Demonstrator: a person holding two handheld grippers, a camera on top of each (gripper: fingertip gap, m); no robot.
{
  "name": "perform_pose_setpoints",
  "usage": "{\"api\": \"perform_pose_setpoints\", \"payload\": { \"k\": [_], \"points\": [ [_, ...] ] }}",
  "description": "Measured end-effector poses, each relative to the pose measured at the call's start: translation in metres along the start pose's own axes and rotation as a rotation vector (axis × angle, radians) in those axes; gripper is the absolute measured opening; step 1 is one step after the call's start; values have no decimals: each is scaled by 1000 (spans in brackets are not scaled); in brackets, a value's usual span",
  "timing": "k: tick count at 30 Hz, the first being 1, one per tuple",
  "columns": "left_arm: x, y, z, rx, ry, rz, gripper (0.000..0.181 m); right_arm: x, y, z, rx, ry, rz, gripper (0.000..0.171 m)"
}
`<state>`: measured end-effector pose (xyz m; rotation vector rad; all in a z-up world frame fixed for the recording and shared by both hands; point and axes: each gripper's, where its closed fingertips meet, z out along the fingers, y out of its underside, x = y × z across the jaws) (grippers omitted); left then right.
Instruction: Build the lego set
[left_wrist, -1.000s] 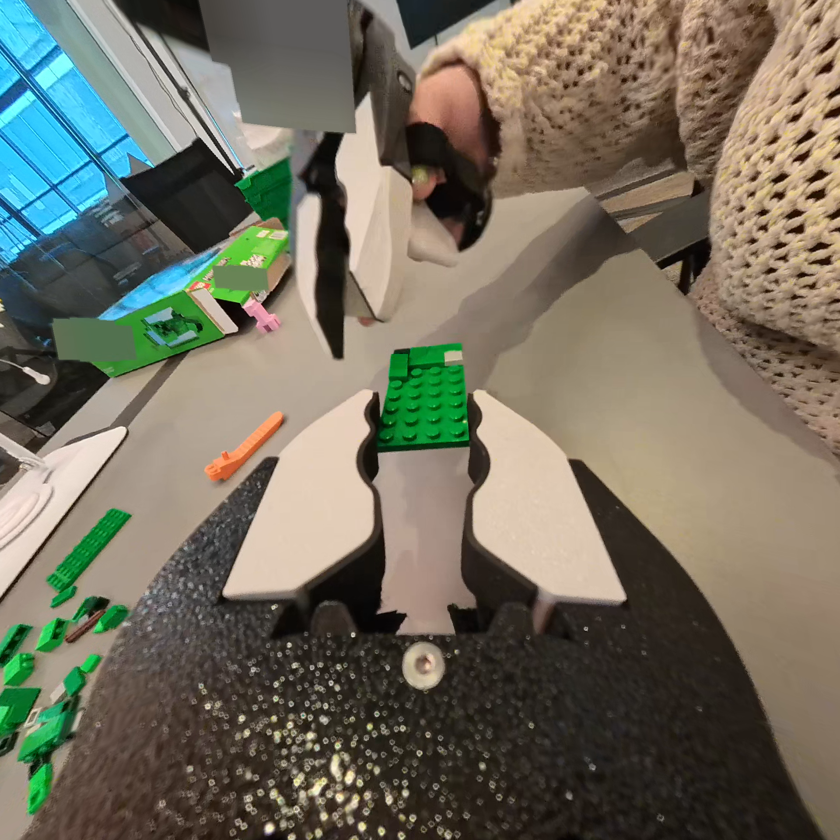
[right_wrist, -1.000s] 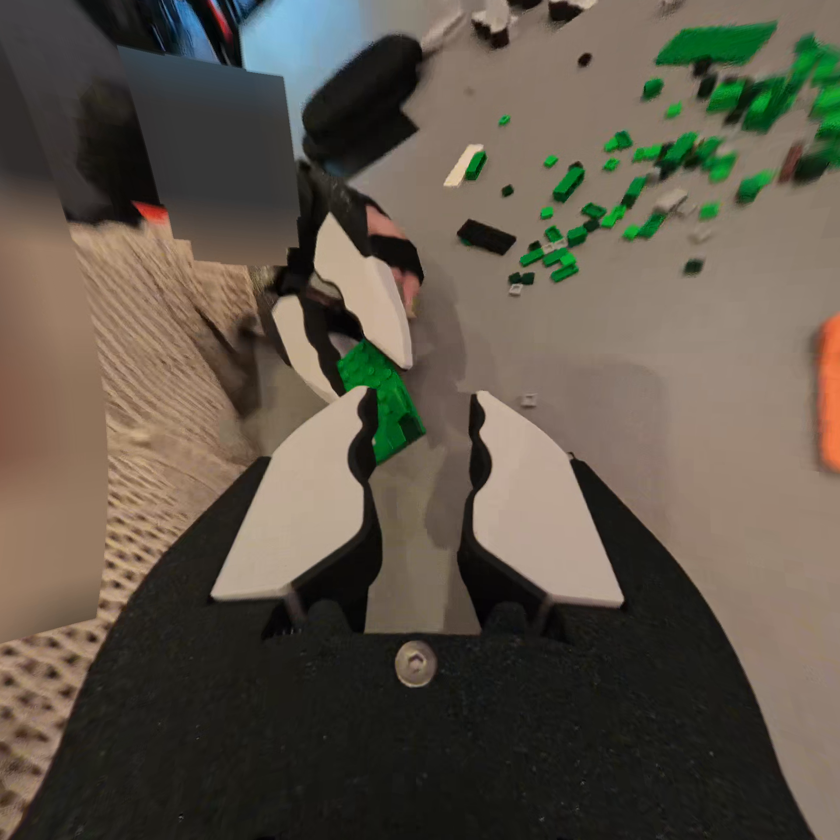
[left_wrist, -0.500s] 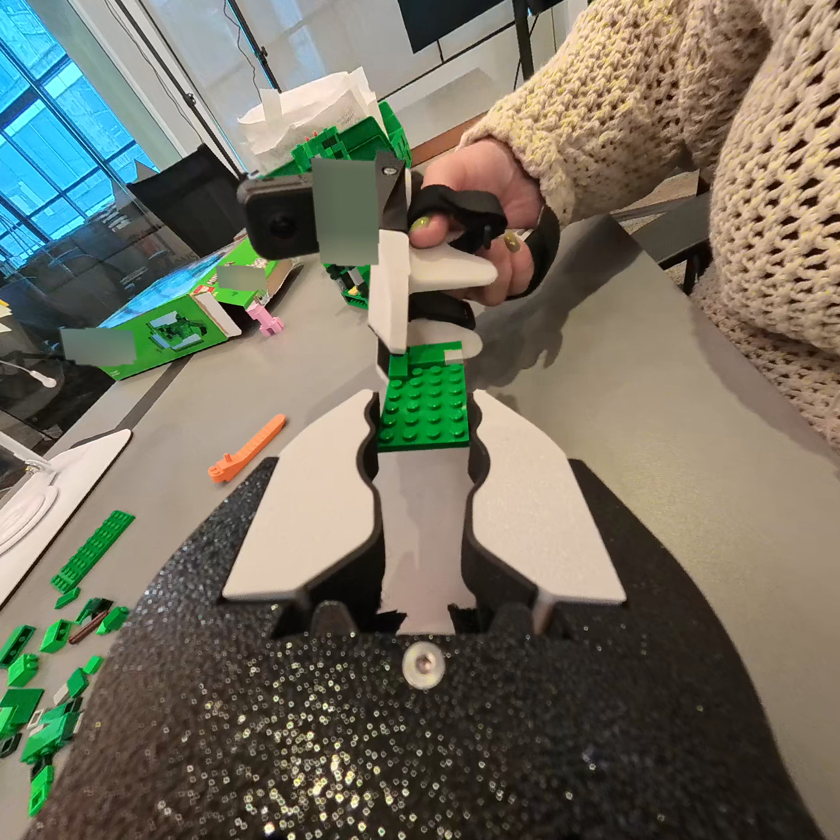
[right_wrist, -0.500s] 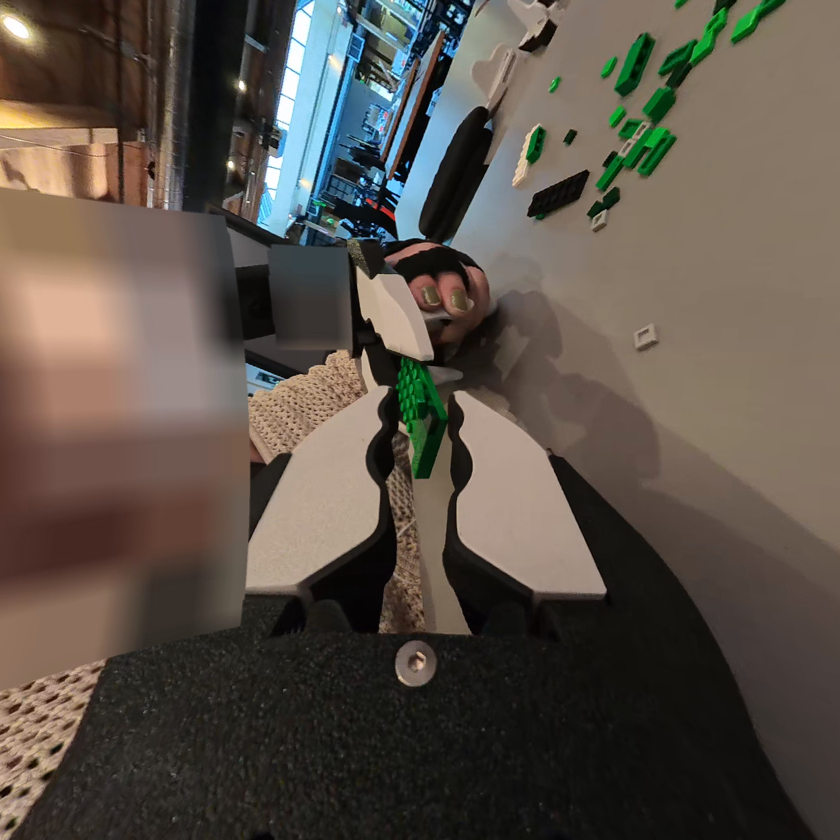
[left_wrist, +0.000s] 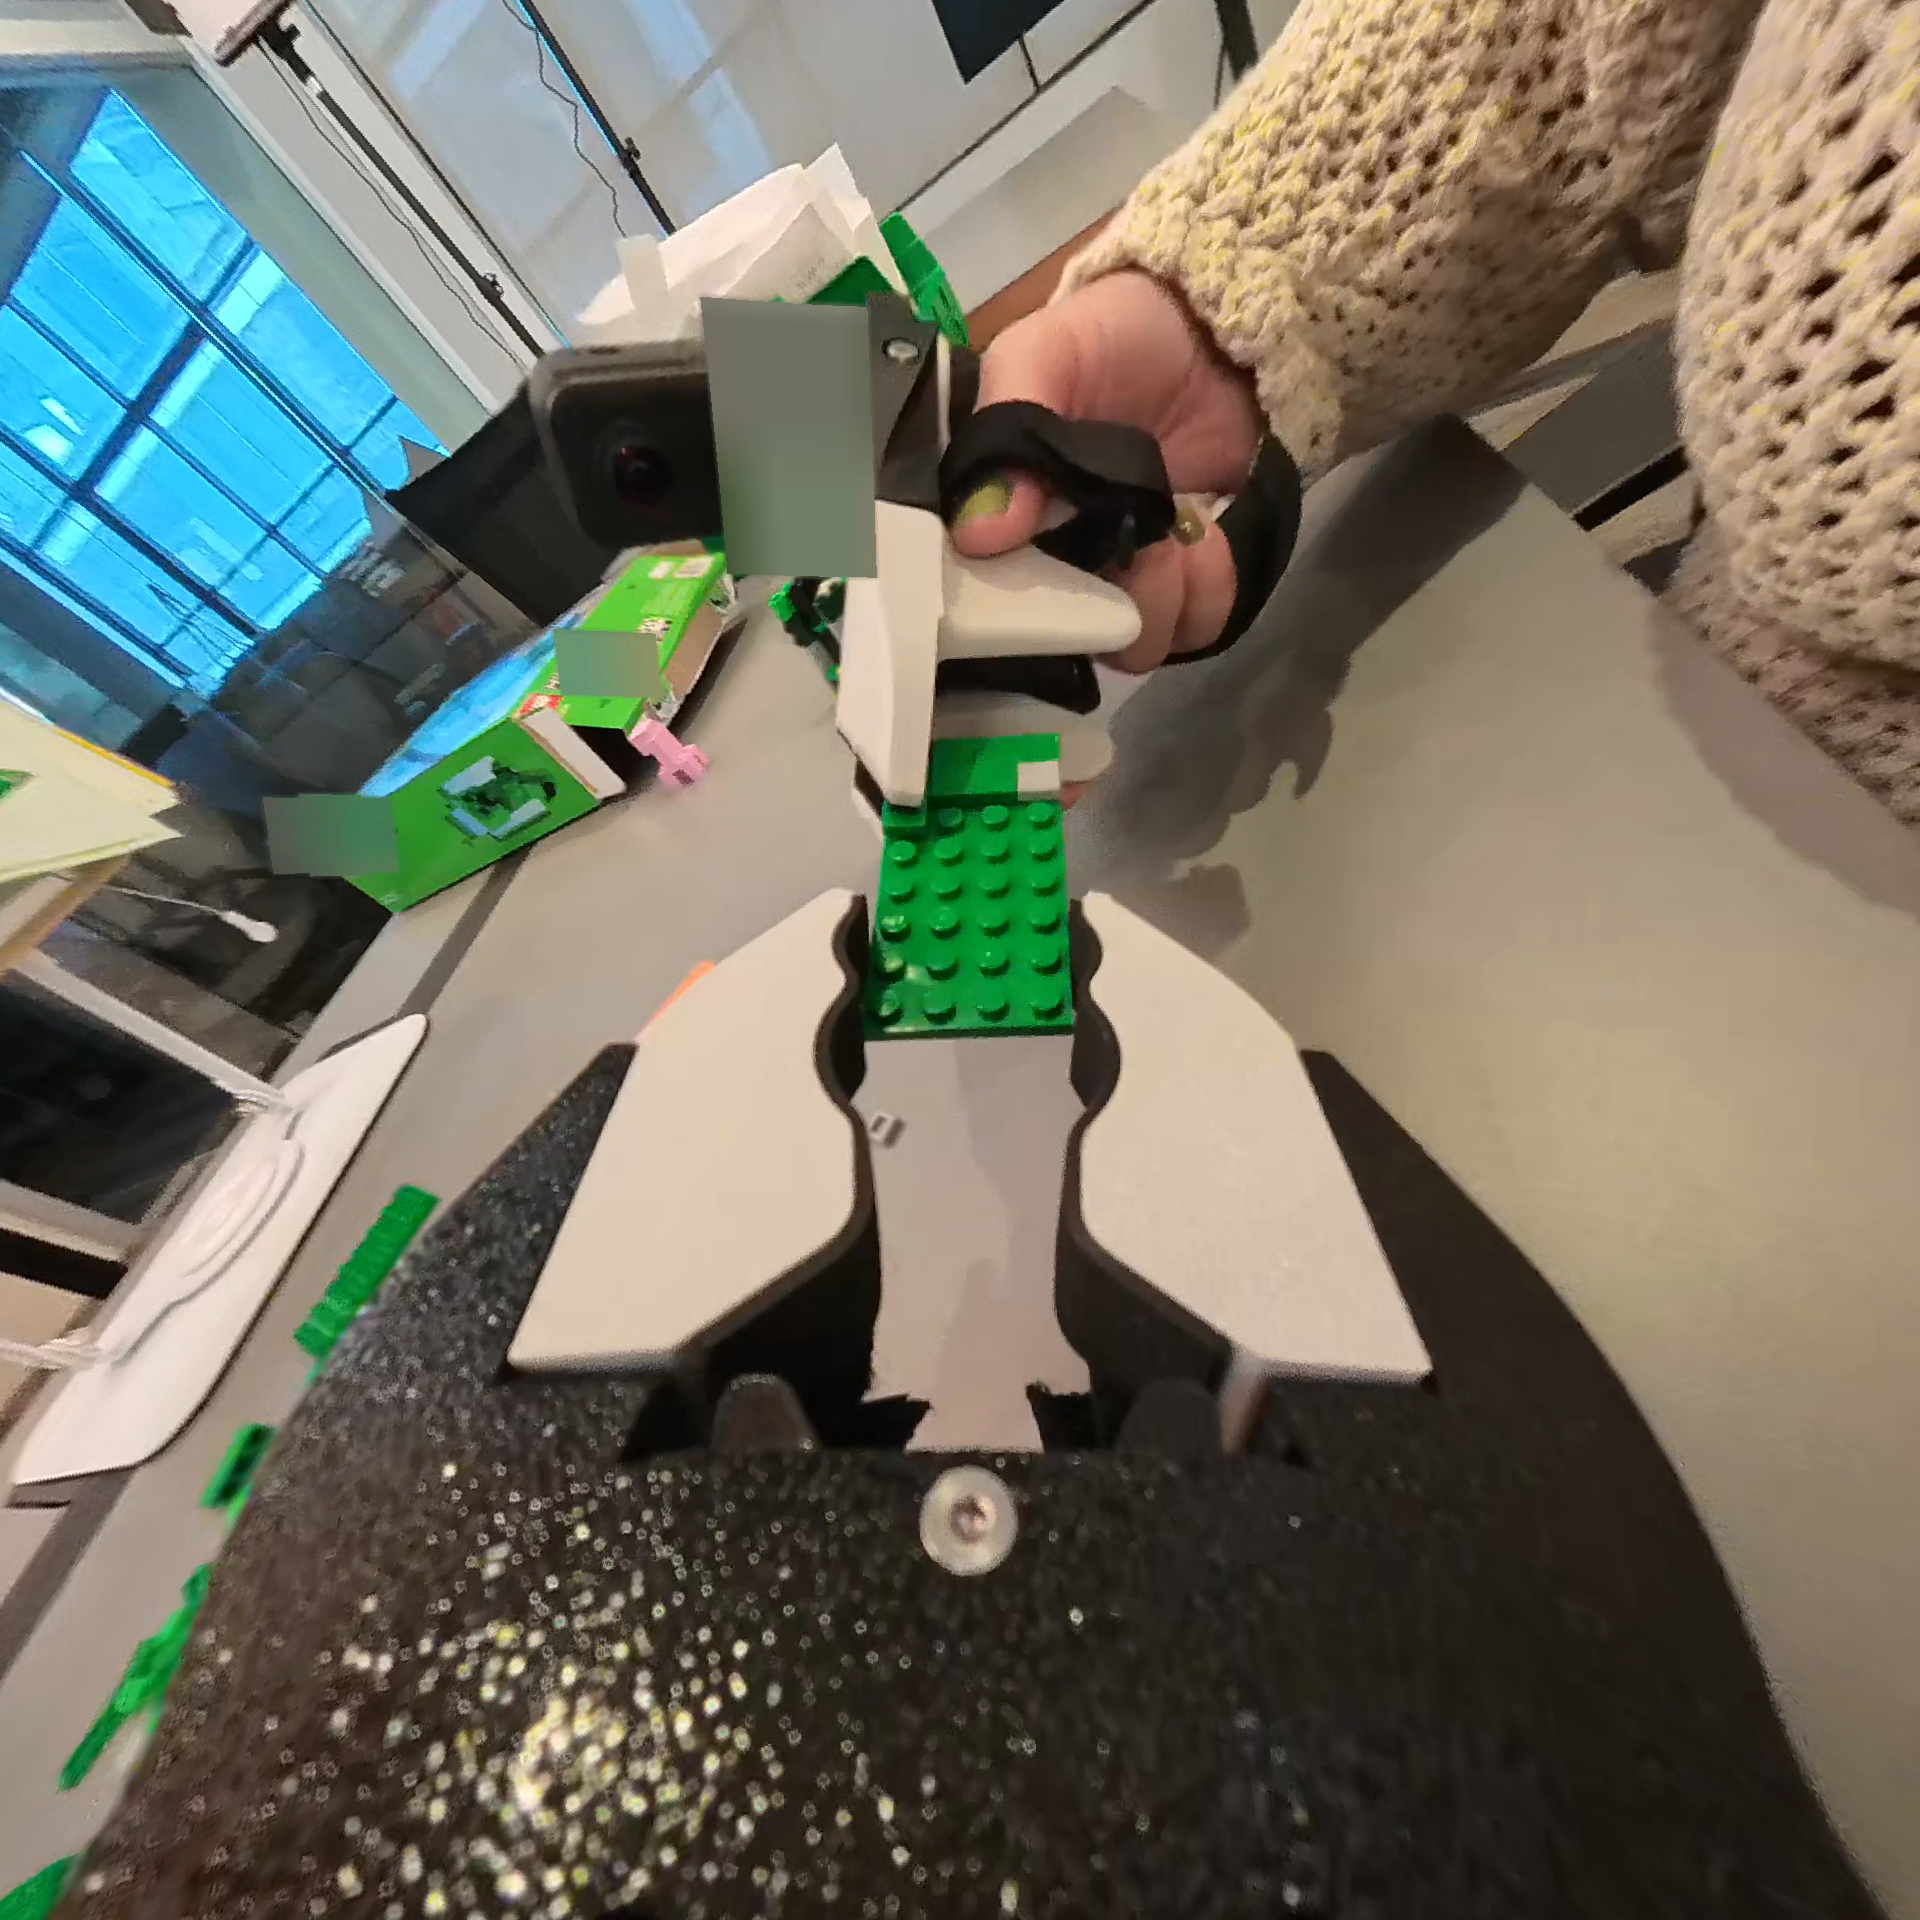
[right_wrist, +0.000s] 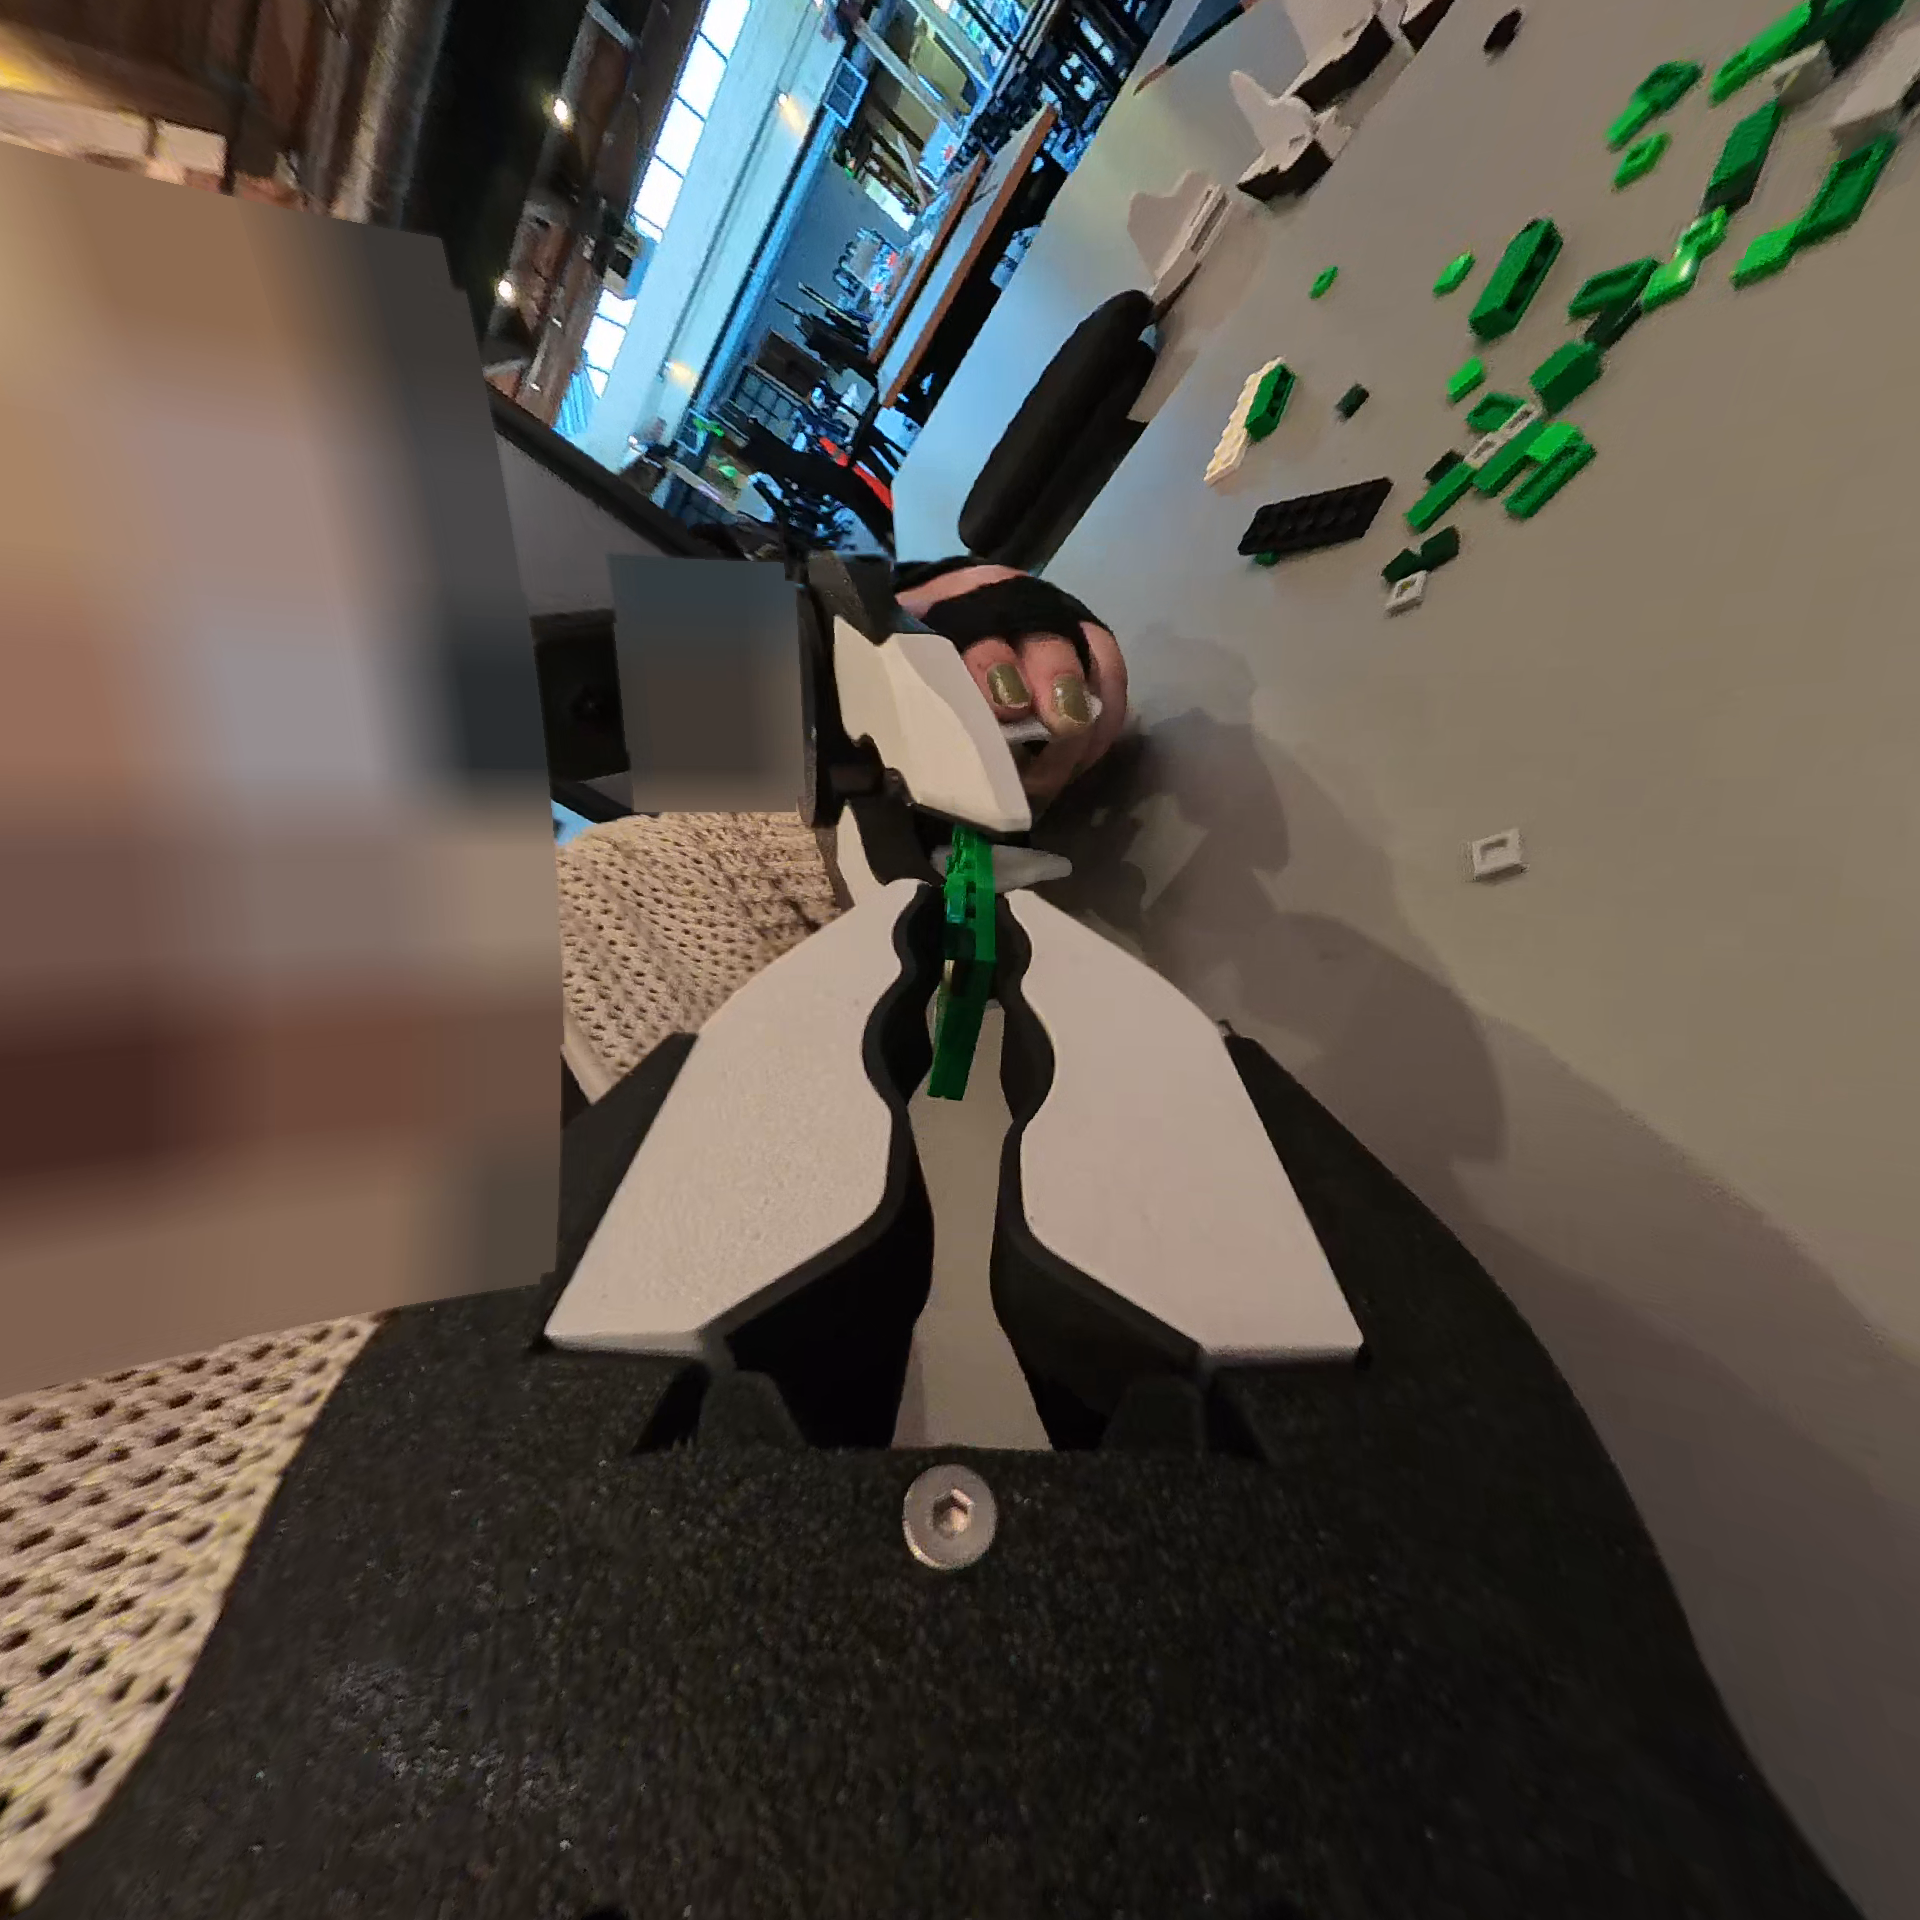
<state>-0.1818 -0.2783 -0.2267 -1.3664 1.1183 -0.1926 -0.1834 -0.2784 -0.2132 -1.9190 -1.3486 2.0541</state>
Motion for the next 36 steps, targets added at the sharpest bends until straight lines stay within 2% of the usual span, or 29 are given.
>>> {"api": "perform_pose_setpoints", "payload": {
  "k": [1,4,7,9,11,14,17,20,22,24,26,27,29,30,32,33,34,36],
  "points": [
    [0,0,0,-4,-11,24,36,0,0,0,-1,16,-19,9],
    [0,-1,-1,-4,-32,93,36,-3,2,1,-11,50,-108,9],
    [3,-11,-2,60,-40,113,36,-12,4,-1,-39,48,-295,9],
    [3,-13,-1,70,-43,61,34,-14,6,-4,-59,60,-427,8],
    [0,-12,0,64,-37,-12,44,-13,11,-4,-94,89,-580,7],
    [0,-8,1,46,11,-135,47,-14,17,-3,-115,104,-715,7],
    [8,-6,2,47,96,-206,35,-12,20,-3,-115,112,-789,7],
    [15,-6,2,40,135,-179,11,-11,19,-4,-108,128,-873,8],
    [16,-3,3,17,126,-146,8,-8,21,-4,-135,147,-896,8],
    [17,-1,3,8,140,-155,6,-7,21,-3,-133,150,-887,8],
    [9,-4,3,31,76,-135,13,-8,13,-4,-89,134,-786,8],
    [1,-6,2,41,-4,-73,22,-8,7,-6,-59,121,-715,7],
    [-7,-2,2,-8,-134,132,61,-10,-3,-7,-5,75,-549,7],
    [-7,0,3,-37,-165,222,64,-10,-5,-6,8,45,-465,7],
    [-6,-1,3,-47,-216,339,61,-12,-7,-5,14,-19,-335,7],
    [-10,-2,2,-49,-238,359,53,-12,-7,-4,10,-40,-292,7],
    [-13,-3,0,-42,-254,352,42,-12,-6,-3,7,-56,-260,7],
    [-14,-8,-3,-14,-252,336,38,-13,-7,-2,9,-93,-196,7]
  ]
}}
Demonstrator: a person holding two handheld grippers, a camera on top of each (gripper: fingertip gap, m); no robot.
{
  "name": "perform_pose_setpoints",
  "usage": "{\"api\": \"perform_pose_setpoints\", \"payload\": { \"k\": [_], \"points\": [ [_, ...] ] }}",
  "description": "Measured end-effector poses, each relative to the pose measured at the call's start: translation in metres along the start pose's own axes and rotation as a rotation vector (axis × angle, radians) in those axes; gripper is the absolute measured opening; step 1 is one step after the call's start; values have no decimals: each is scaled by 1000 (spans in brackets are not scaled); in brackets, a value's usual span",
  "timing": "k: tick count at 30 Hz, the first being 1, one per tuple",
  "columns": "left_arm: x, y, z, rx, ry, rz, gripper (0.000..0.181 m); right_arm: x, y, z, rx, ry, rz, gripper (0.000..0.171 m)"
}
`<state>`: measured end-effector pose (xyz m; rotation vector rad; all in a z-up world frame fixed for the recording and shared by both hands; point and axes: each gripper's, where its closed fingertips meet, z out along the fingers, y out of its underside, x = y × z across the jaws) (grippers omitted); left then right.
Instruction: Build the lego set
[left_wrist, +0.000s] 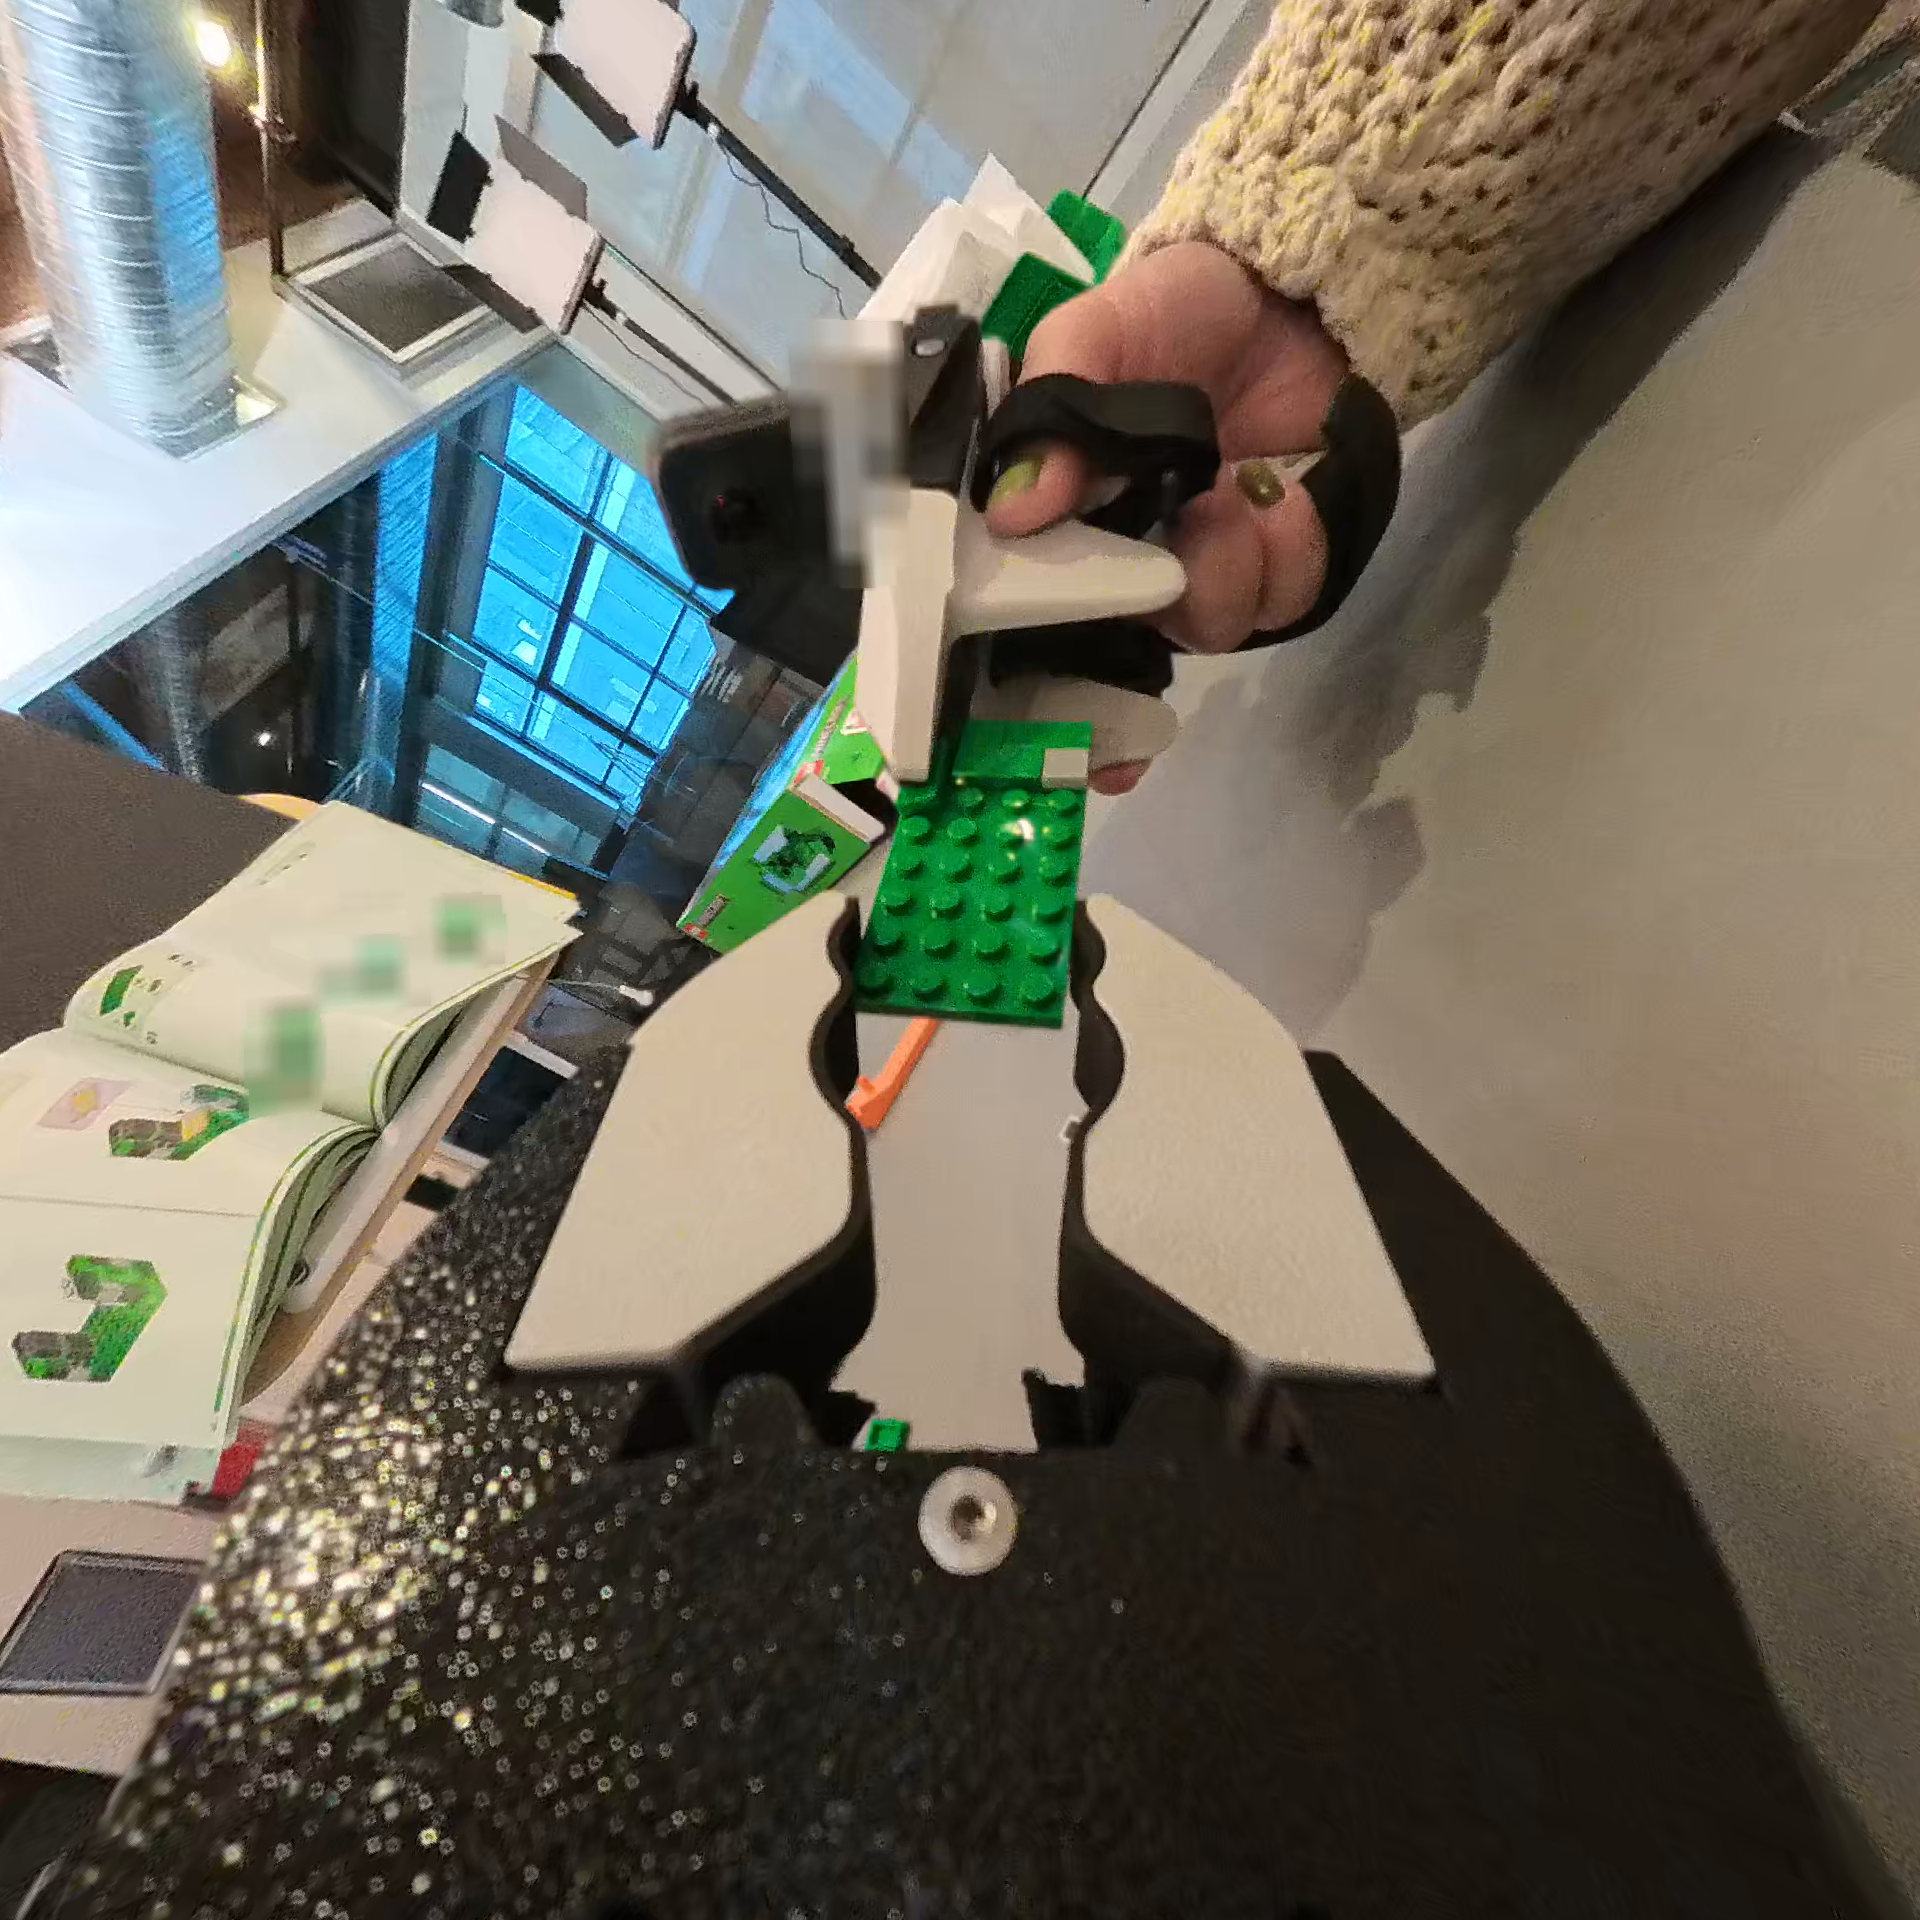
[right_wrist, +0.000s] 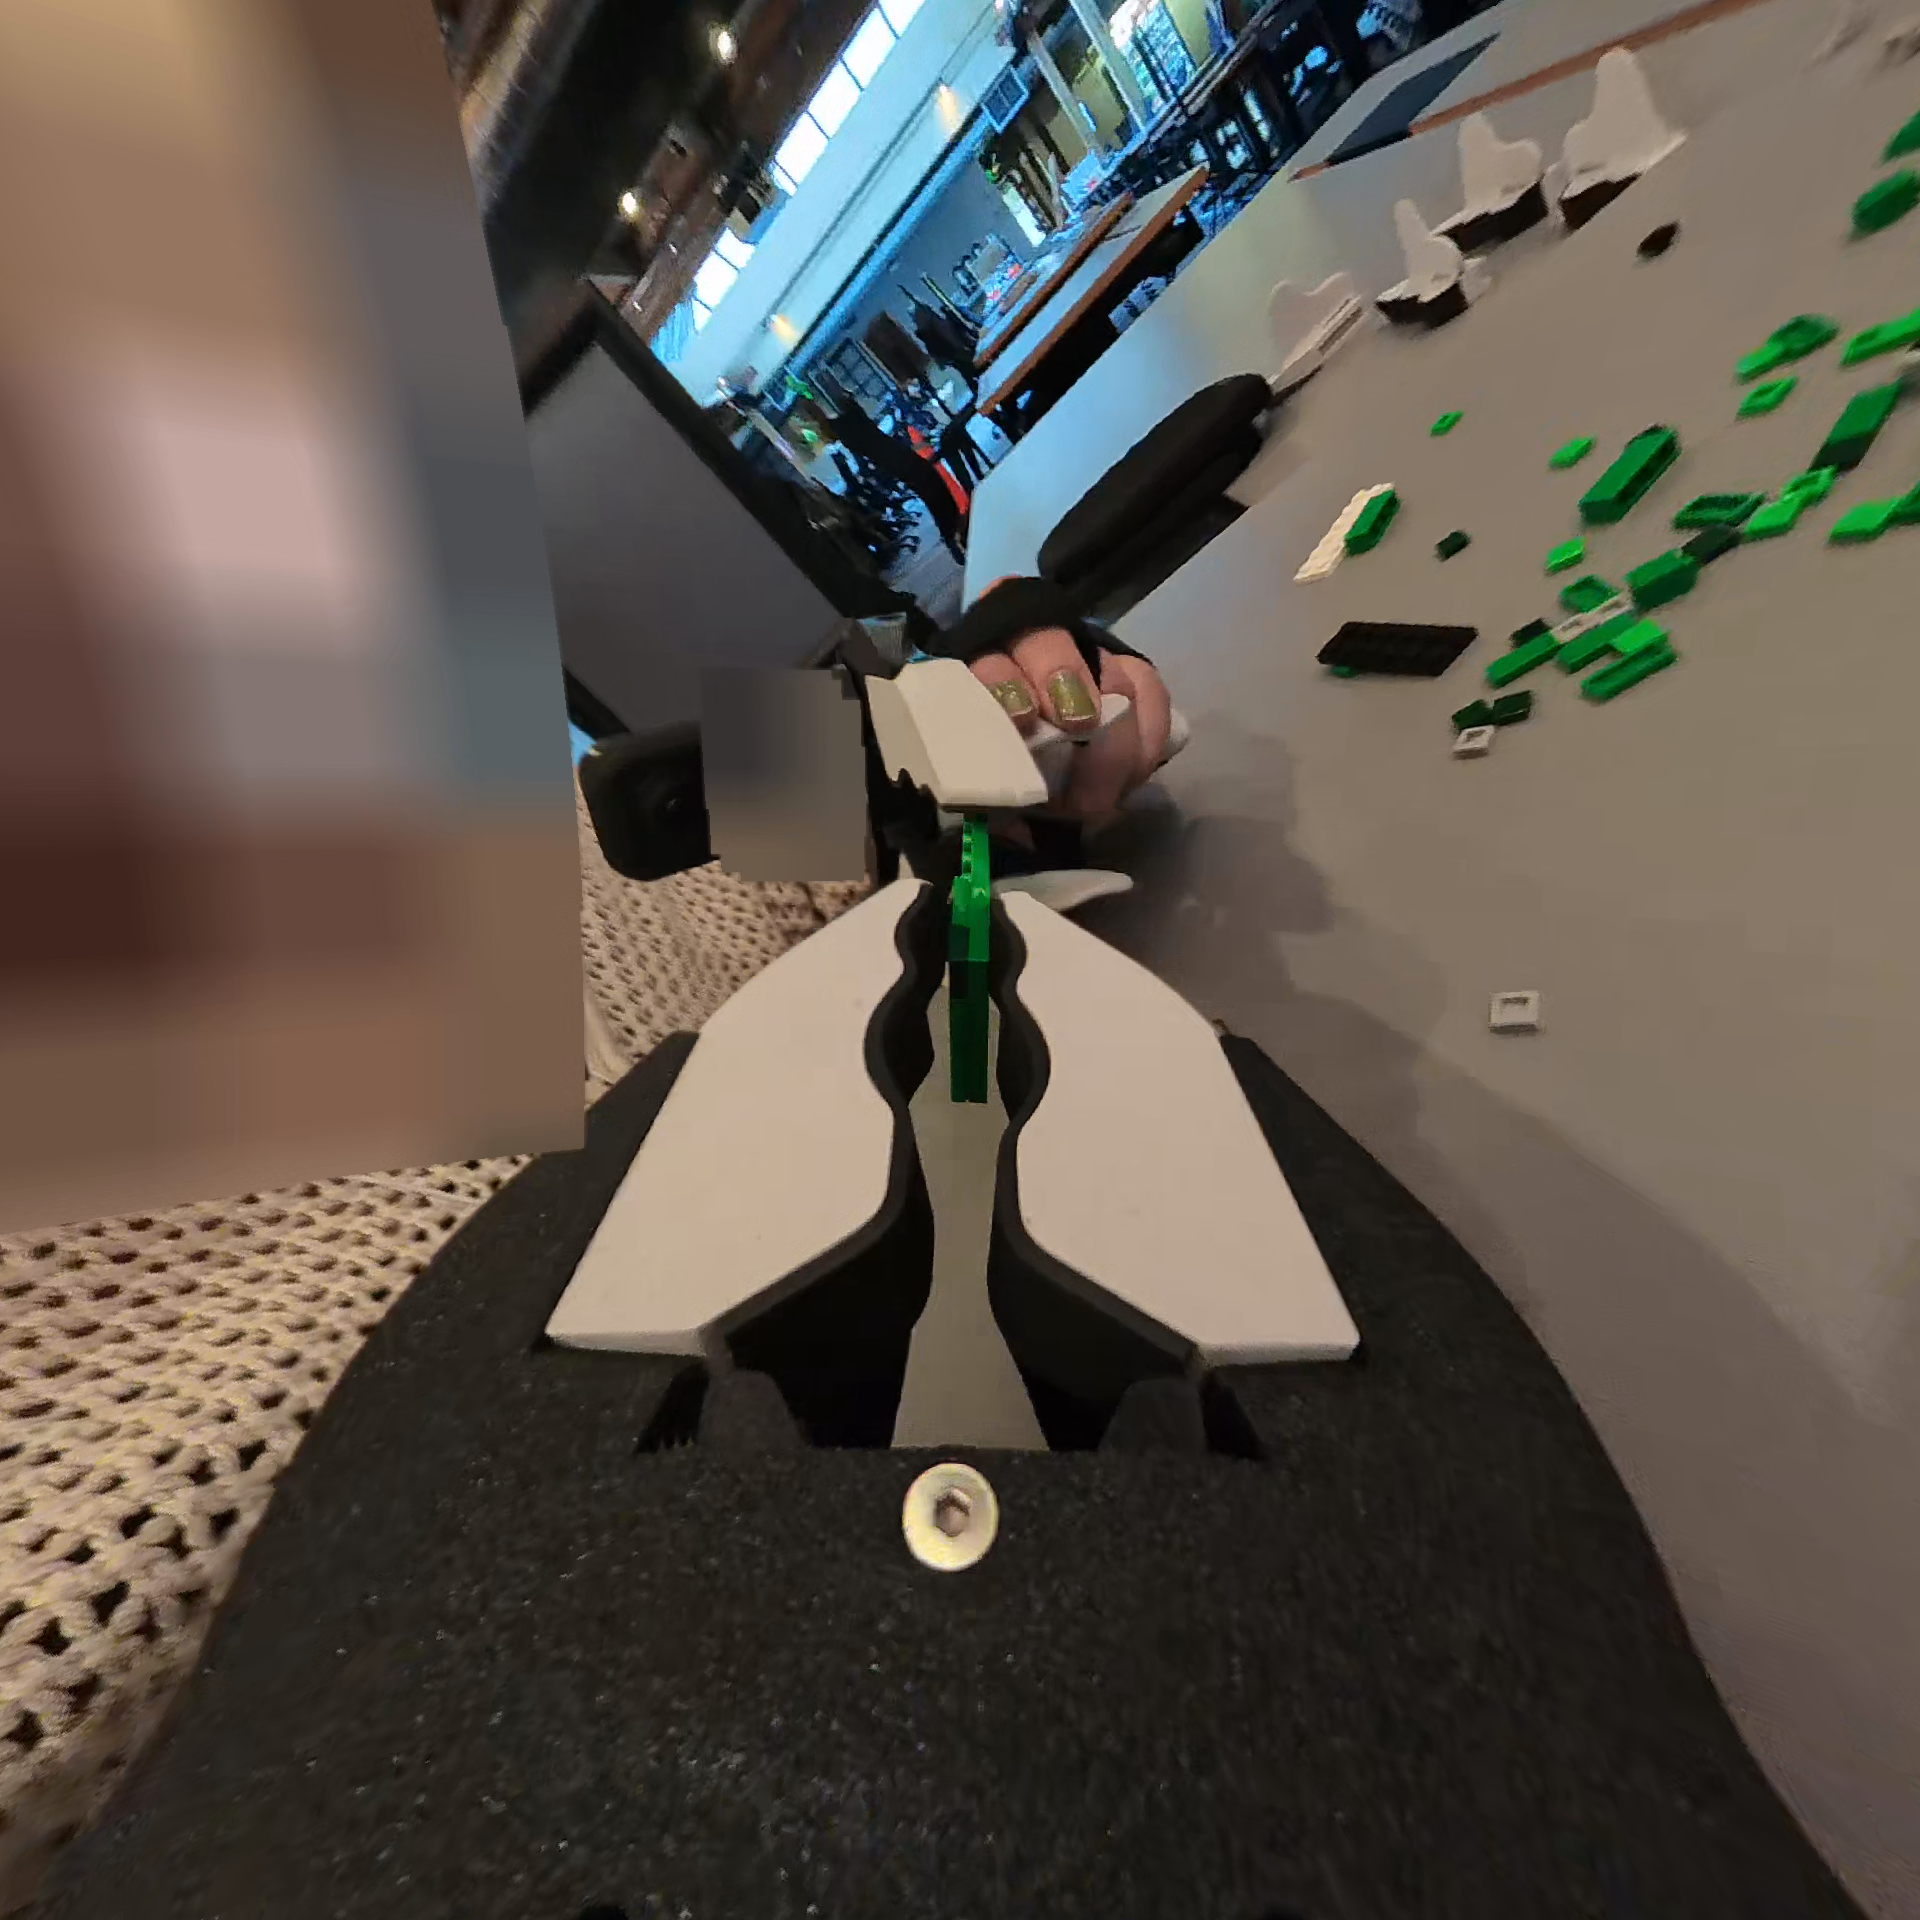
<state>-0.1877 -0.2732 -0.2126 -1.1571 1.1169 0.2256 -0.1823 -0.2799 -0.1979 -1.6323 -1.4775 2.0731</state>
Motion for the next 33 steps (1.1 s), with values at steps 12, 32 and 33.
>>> {"api": "perform_pose_setpoints", "payload": {
  "k": [12,32,33],
  "points": [
    [7,-2,0,-7,97,-108,34,9,2,2,-7,6,109,8],
    [-1,17,2,-44,255,-754,33,32,-3,-4,-468,733,-1569,49],
    [0,17,2,-49,258,-757,33,35,-5,-2,-483,770,-1609,44]
  ]
}}
